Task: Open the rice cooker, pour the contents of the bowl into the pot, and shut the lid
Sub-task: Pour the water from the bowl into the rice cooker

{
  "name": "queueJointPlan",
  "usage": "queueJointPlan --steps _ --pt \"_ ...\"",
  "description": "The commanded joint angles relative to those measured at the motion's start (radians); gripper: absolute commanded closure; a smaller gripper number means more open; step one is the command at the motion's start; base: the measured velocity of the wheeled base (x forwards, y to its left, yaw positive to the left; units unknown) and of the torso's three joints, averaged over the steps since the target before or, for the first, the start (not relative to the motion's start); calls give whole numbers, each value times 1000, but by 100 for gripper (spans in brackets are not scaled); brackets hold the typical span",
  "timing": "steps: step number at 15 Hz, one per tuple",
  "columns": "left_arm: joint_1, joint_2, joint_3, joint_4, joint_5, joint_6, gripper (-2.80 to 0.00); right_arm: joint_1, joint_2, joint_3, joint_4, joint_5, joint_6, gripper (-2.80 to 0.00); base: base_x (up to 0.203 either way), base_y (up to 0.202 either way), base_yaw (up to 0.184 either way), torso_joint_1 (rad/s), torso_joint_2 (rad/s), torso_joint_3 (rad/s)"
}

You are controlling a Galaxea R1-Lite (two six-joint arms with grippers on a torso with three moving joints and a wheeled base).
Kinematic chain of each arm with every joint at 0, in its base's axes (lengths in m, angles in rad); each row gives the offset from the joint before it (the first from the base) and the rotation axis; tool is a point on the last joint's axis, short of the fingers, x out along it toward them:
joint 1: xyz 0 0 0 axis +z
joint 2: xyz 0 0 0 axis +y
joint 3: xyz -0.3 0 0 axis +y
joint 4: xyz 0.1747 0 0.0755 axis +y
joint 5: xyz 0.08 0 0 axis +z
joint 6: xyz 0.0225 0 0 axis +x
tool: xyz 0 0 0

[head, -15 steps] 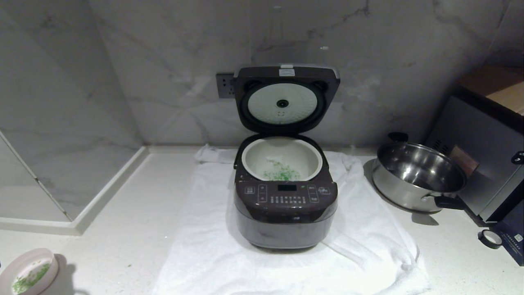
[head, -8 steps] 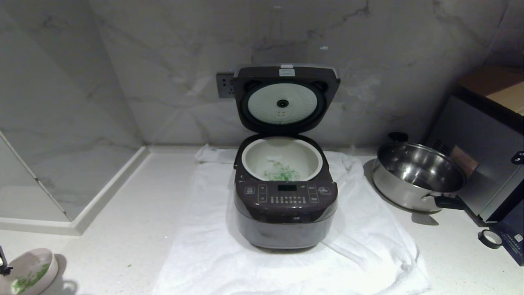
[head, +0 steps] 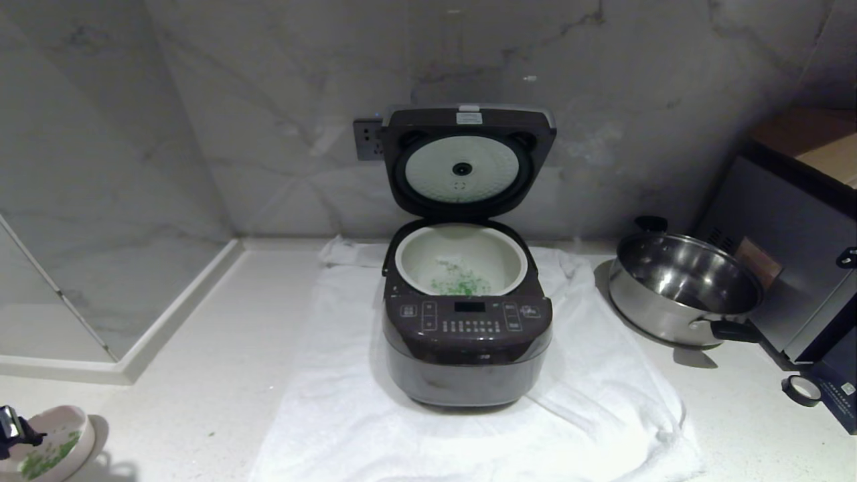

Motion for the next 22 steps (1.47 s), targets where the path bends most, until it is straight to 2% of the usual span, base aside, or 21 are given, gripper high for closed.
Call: queueJointPlan --steps 1,8,9,22 --pt "10 57 0 -21 3 1 -280 0 1 0 0 0 0 0 0 0 0 0 0 0" --pt "37 62 -13 -20 1 2 -280 0 0 0 0 0 0 0 0 0 0 0 0 0" --pt "37 63 -12 -20 1 4 0 0 1 0 0 0 0 0 0 0 0 0 0 0" --pt "34 98 31 -22 -5 5 0 0 1 -1 1 0 0 0 0 0 0 0 0 0"
